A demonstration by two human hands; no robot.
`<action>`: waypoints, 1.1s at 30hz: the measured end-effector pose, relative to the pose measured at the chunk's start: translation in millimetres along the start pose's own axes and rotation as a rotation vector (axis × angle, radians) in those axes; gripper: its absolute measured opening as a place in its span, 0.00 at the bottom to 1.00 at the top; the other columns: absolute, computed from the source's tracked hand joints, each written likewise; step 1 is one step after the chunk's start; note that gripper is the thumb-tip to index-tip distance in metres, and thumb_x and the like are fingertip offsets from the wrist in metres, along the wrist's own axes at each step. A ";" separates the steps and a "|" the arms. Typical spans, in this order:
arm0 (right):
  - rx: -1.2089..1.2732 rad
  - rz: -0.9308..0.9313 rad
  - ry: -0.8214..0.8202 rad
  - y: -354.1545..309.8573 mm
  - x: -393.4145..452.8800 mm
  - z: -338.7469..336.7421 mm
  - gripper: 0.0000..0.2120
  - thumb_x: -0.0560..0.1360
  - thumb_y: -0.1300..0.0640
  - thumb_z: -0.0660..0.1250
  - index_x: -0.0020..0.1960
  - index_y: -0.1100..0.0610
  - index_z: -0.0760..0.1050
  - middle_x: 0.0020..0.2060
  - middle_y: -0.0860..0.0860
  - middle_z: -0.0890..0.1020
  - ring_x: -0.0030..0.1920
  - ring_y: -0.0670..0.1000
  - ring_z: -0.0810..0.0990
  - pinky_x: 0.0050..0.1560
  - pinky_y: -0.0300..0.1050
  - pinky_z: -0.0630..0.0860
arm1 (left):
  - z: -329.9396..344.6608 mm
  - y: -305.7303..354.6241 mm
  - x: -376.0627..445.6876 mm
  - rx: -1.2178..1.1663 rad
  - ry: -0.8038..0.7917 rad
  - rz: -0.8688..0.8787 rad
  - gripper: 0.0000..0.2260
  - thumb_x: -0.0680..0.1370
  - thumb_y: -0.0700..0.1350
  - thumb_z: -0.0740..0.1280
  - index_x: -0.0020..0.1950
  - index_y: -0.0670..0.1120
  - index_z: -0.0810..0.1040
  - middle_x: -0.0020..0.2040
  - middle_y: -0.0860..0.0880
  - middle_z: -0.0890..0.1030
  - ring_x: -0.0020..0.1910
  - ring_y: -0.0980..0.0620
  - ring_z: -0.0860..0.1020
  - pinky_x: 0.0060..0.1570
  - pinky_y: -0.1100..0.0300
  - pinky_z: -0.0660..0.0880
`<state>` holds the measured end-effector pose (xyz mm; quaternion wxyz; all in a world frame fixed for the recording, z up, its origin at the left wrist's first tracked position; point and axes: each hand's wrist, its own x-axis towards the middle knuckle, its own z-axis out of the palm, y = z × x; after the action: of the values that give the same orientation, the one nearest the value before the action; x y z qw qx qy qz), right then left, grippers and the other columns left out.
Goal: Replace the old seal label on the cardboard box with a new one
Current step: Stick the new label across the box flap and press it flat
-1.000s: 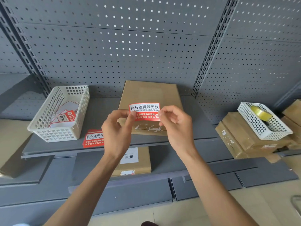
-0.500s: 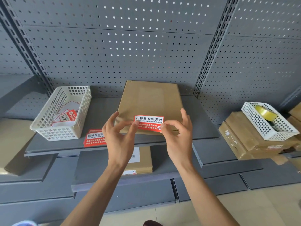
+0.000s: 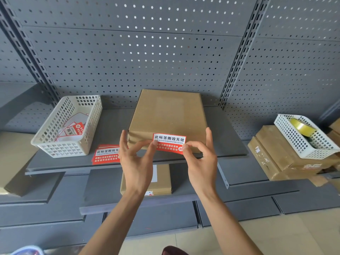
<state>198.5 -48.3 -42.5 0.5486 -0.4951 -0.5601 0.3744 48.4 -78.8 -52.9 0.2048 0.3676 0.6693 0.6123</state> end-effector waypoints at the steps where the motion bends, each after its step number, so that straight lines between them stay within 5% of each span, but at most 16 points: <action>1: 0.003 0.002 -0.001 0.1 0.4 0.3 0.07 0.76 0.59 0.74 0.42 0.48 0.82 0.80 0.42 0.58 0.80 0.38 0.54 0.77 0.52 0.63 | 0.8 0.0 0.5 -0.002 -0.001 -0.006 0.03 0.74 0.57 0.76 0.46 0.62 0.86 0.81 0.59 0.61 0.79 0.57 0.59 0.74 0.37 0.64; 11: 0.012 -0.043 -0.002 -11.8 20.4 -1.8 0.05 0.76 0.58 0.73 0.43 0.49 0.83 0.80 0.43 0.61 0.81 0.42 0.55 0.79 0.53 0.58 | 2.4 20.9 3.4 -0.071 -0.015 0.037 0.04 0.74 0.57 0.75 0.45 0.59 0.86 0.80 0.58 0.63 0.79 0.62 0.59 0.74 0.39 0.64; 16: 0.034 -0.110 -0.022 -25.8 39.9 -7.2 0.06 0.76 0.61 0.73 0.41 0.52 0.82 0.79 0.45 0.64 0.81 0.44 0.55 0.80 0.49 0.56 | 5.7 49.6 7.5 -0.062 0.011 0.056 0.01 0.76 0.51 0.76 0.44 0.56 0.86 0.81 0.58 0.62 0.78 0.59 0.58 0.76 0.51 0.59; 22: 0.030 -0.168 -0.045 -33.7 56.3 -6.7 0.07 0.74 0.63 0.72 0.40 0.53 0.79 0.78 0.42 0.65 0.81 0.42 0.53 0.72 0.27 0.52 | 15.2 66.4 22.1 -0.012 0.055 0.132 0.05 0.76 0.51 0.75 0.40 0.59 0.83 0.80 0.59 0.61 0.78 0.59 0.55 0.77 0.42 0.56; 26: 0.029 -0.187 -0.032 -31.0 65.2 -2.4 0.06 0.74 0.63 0.72 0.40 0.55 0.79 0.79 0.45 0.65 0.81 0.43 0.53 0.74 0.33 0.52 | 20.2 71.7 24.7 0.019 0.093 0.153 0.09 0.75 0.53 0.72 0.36 0.63 0.80 0.80 0.59 0.61 0.78 0.58 0.55 0.76 0.38 0.56; 33: -0.031 -0.248 0.000 -26.2 76.5 1.6 0.05 0.74 0.62 0.72 0.40 0.55 0.80 0.80 0.48 0.63 0.82 0.48 0.52 0.78 0.42 0.56 | 27.1 64.5 31.2 0.112 0.129 0.218 0.09 0.78 0.53 0.72 0.38 0.61 0.80 0.81 0.57 0.61 0.79 0.54 0.56 0.70 0.46 0.54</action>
<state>200.2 19.8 1.1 0.5832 -0.4302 -0.6227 0.2949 63.4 -38.8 10.7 0.0730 0.4087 0.6703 0.6151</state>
